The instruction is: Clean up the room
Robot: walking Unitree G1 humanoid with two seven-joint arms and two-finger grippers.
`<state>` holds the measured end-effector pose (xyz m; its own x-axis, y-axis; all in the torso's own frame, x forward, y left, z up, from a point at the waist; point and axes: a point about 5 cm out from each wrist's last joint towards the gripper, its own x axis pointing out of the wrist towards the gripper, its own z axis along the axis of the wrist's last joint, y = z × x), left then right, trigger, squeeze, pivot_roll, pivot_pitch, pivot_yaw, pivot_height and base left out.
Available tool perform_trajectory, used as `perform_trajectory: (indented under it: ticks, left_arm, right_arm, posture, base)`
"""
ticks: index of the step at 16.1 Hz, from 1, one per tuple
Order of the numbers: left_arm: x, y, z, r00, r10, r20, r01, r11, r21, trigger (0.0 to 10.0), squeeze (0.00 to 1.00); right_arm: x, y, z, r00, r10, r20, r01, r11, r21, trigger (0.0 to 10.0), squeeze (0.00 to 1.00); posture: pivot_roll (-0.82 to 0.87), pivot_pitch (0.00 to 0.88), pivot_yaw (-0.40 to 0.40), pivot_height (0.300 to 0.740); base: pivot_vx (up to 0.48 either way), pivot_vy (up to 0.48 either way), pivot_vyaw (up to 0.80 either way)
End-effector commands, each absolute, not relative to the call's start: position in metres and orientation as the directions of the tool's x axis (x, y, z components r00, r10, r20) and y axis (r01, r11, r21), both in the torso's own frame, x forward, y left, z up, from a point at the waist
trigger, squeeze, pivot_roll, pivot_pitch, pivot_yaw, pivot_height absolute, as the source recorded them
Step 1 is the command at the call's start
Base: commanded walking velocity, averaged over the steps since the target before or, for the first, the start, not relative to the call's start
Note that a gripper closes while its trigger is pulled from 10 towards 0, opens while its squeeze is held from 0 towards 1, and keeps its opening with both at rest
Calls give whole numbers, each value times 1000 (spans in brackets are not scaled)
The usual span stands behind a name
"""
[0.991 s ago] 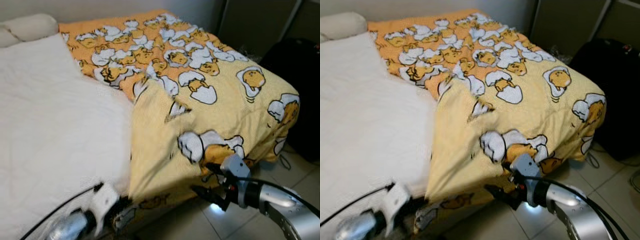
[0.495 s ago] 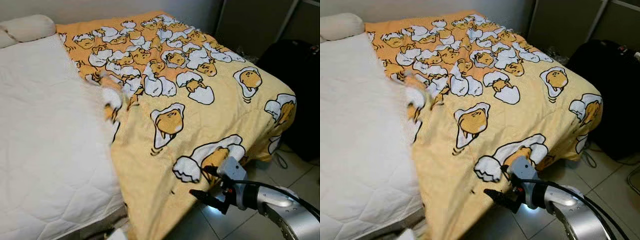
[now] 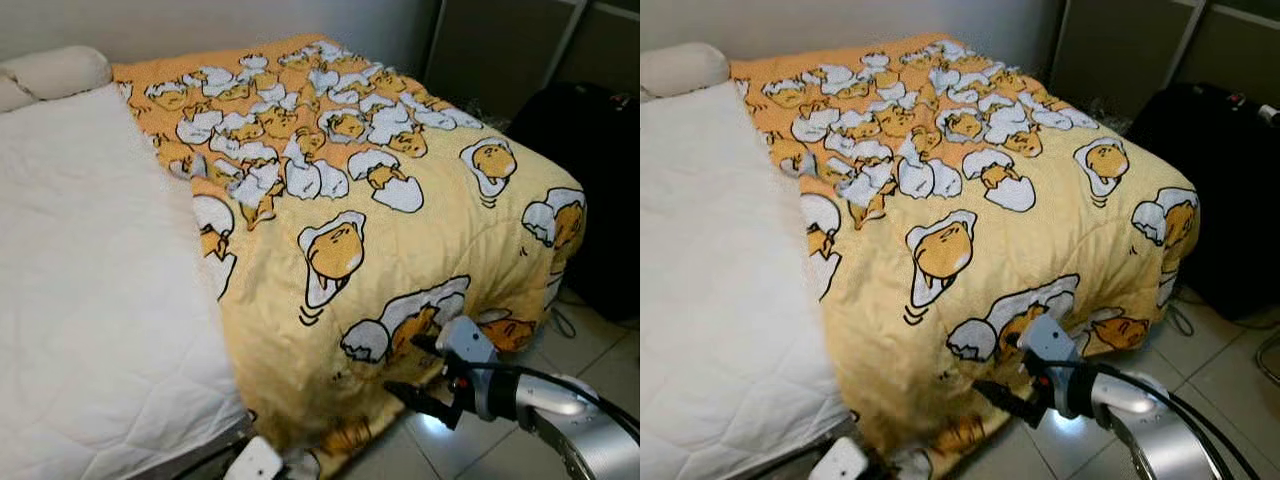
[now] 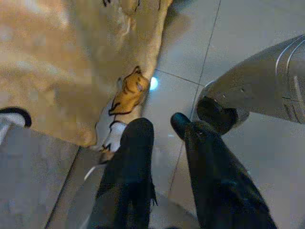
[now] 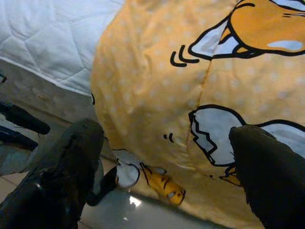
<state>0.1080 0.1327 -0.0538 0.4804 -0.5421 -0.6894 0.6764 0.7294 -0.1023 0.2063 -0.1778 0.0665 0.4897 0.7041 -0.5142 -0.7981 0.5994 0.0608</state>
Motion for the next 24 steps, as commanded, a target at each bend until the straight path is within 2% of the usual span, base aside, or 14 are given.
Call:
perform_trajectory:
  ticks: [1,2,4,6,7,9,11,12,14,15,16,19,22,24]
  left_arm:
    - [117,144,-55,532,-497,-685,643,764,-55,10000,1000]
    - [131,150,-51,587,-477,-655,618,786,-19,10000,1000]
    - [195,206,2,776,-437,-454,471,881,-43,10000,1000]
    - [219,204,24,829,-420,-369,429,901,-61,10000,1000]
    - [235,185,32,833,-427,-353,437,898,-53,10000,1000]
    - [250,171,34,851,-403,-337,412,910,-49,10000,1000]
    - [272,180,39,906,-272,-323,282,959,-19,10000,1000]
    - [287,193,42,935,-144,-323,158,987,15,10000,1000]
    - [299,201,41,936,-68,-346,81,996,22,10000,1000]
    - [303,203,37,927,-43,-374,60,998,33,10000,890]
    - [305,206,30,906,3,-423,17,999,43,10000,0]
    - [306,207,23,886,39,-461,-25,999,38,10000,0]
    - [292,210,-2,817,139,-559,-90,989,114,10000,0]
    - [283,206,-12,792,105,-601,-98,994,45,10000,0]
  right_arm:
    - [210,-177,69,499,700,-510,-802,596,33,10000,0]
    - [211,-177,69,504,699,-508,-800,599,30,10000,0]
    - [212,-177,70,510,698,-503,-797,603,29,10000,0]
    - [213,-177,69,517,695,-500,-794,608,24,10000,0]
    - [217,-175,69,532,685,-497,-788,616,4,10000,0]
    - [220,-174,70,538,686,-489,-786,619,3,10000,0]
    - [222,-173,72,548,683,-483,-781,625,-2,10000,0]
    - [223,-173,72,554,680,-481,-778,629,-7,10000,0]
    - [224,-172,73,563,675,-476,-772,635,-14,10000,0]
    - [224,-172,74,571,670,-474,-766,642,-16,10000,0]
    - [226,-174,73,592,645,-483,-748,663,-32,10000,0]
    - [226,-176,73,602,632,-488,-739,673,-40,10000,0]
    - [224,-173,71,599,635,-488,-739,673,-32,10000,0]
    - [222,-173,71,595,637,-490,-741,671,-27,10000,0]
  posture:
    - [-48,0,19,740]
    - [-48,0,19,740]
    - [-52,0,18,740]
    - [-51,0,15,740]
    - [-53,0,15,740]
    - [-58,0,18,740]
    - [-64,0,22,740]
    - [-69,0,23,740]
    - [-84,0,29,740]
    - [-89,0,30,740]
    - [-92,0,31,740]
    - [-93,0,32,740]
    - [-106,0,45,740]
    - [-106,0,45,740]
  base:
    - [0,0,0]
    - [0,0,0]
    - [0,0,0]
    - [0,0,0]
    - [0,0,0]
    - [0,0,0]
    - [0,0,0]
    - [0,0,0]
    - [0,0,0]
    - [0,0,0]
    - [0,0,0]
    - [0,0,0]
    - [0,0,0]
    - [0,0,0]
